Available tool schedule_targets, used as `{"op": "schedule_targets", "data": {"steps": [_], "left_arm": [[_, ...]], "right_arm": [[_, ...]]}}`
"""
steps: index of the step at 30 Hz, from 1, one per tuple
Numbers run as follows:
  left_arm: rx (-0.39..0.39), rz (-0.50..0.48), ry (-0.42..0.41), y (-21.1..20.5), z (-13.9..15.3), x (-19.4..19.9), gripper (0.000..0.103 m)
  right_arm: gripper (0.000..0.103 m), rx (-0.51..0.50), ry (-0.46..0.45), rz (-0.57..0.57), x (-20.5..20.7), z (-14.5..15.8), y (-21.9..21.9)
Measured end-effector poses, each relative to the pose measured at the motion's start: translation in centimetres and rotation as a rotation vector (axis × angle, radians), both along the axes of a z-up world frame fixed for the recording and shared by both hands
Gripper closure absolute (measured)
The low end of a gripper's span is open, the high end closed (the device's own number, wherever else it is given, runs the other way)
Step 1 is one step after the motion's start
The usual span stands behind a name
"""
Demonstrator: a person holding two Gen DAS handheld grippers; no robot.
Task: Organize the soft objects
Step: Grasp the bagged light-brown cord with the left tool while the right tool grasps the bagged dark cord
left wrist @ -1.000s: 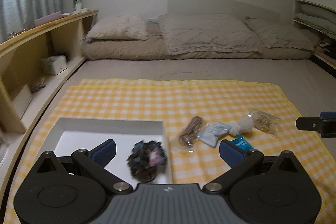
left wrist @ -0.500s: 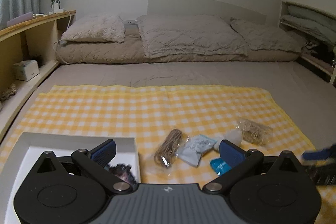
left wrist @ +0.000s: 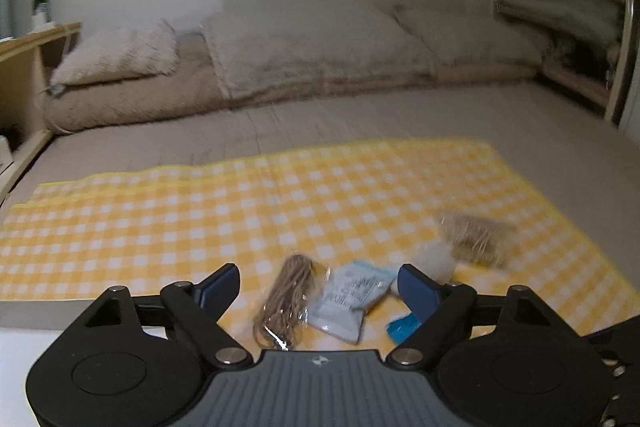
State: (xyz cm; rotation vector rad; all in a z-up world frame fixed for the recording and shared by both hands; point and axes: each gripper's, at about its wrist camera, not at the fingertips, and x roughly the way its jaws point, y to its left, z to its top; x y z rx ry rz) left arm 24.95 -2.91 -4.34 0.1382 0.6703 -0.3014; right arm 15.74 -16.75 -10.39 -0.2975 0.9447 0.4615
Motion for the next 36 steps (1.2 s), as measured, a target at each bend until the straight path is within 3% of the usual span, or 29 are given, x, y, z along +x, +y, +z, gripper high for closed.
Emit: {"op": "schedule_targets", "data": {"steps": [5,13,16,18,22,24,27,31,36], "left_arm": [[0.132,-0.040,0.083,-1.0,-3.7,2.6,0.031],[0.257,-0.050,0.160,-0.7,-7.5,5.0,0.036],[0.273,-0.045,0.199,-0.3,-8.2,6.0,0.050],[0.273,-0.050,0.243,-0.2,-8.7,6.2,0.064],[0.245,-0.081,0.311,-0.1,-9.3,6.1,0.071],[0.189,-0.104,0.357,0.2,-9.3,5.9,0.072],[0.136,-0.151,0.407,-0.1,-9.2,5.3,0.072],[0.110,-0.179,0.400,-0.6,-8.7,4.7,0.072],[0.112,-0.116,0.247,-0.5,-7.2,5.1,0.069]], "right_arm": [[0.061,-0.078,0.046,0.037,0.2,-2.0,0.1],[0.061,-0.134,0.065,-0.056,1.1,-1.3,-2.9],[0.061,-0.146,0.060,-0.103,1.3,-0.9,-4.3],[0.061,-0.116,0.048,-0.146,1.3,-0.3,-5.2],[0.066,0.001,-0.014,-0.221,1.4,1.1,-6.0],[0.081,0.062,-0.022,-0.235,1.8,1.5,-5.8],[0.091,0.121,-0.007,-0.213,2.4,1.4,-4.4],[0.092,0.144,0.030,-0.143,2.6,0.4,-1.8],[0.092,0.083,0.116,-0.068,2.1,-1.9,0.3]]}}
